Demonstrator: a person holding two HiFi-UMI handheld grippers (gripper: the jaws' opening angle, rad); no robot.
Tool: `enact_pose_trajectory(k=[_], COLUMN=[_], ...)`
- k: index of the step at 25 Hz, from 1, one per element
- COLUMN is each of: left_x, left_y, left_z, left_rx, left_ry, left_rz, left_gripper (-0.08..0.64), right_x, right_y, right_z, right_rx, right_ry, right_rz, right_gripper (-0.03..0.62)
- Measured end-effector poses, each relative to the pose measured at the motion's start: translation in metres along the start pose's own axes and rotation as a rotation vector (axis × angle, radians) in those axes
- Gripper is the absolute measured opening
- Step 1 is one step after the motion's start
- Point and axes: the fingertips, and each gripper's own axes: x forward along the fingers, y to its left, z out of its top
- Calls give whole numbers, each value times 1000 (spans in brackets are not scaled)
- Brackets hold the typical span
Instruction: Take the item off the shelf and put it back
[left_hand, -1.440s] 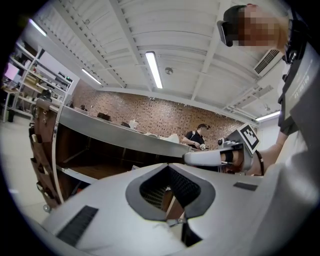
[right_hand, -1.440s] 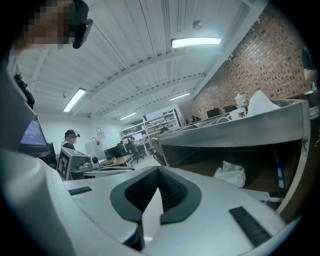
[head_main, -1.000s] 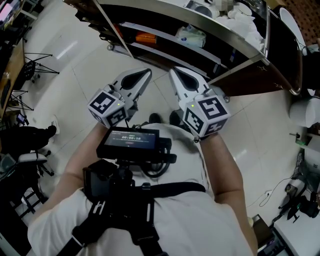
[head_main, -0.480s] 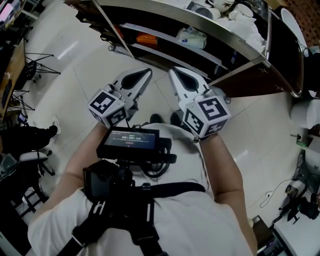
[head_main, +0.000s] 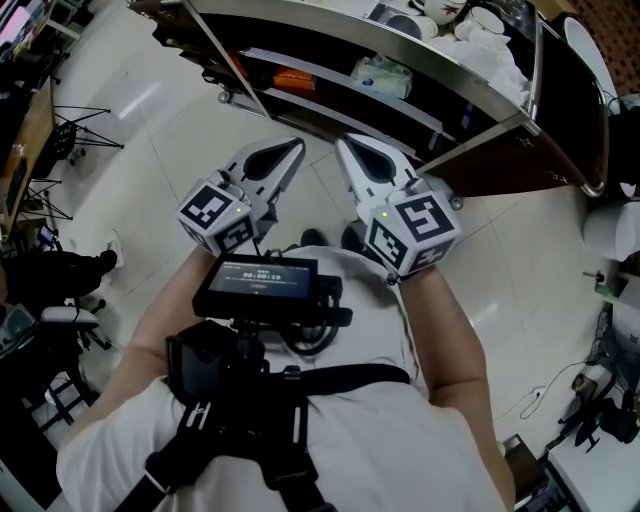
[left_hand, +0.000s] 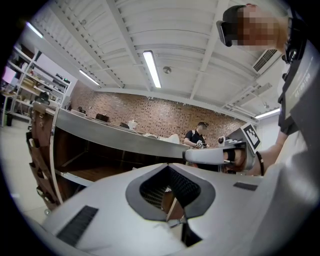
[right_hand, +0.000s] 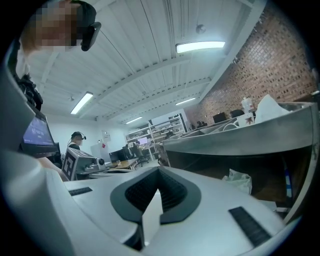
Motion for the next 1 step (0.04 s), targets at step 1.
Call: enact_pose_trajectory(k=[1], left_x=[1], left_y=[-1], left_z=[0], left_rx=[1], left_ry=[0], left_rz=[0], left_gripper=[6], right_x=[-1], right_y=[0], right_z=[0], right_rx=[-2], right_ry=[-1], right_rz=[3], right_gripper=[0])
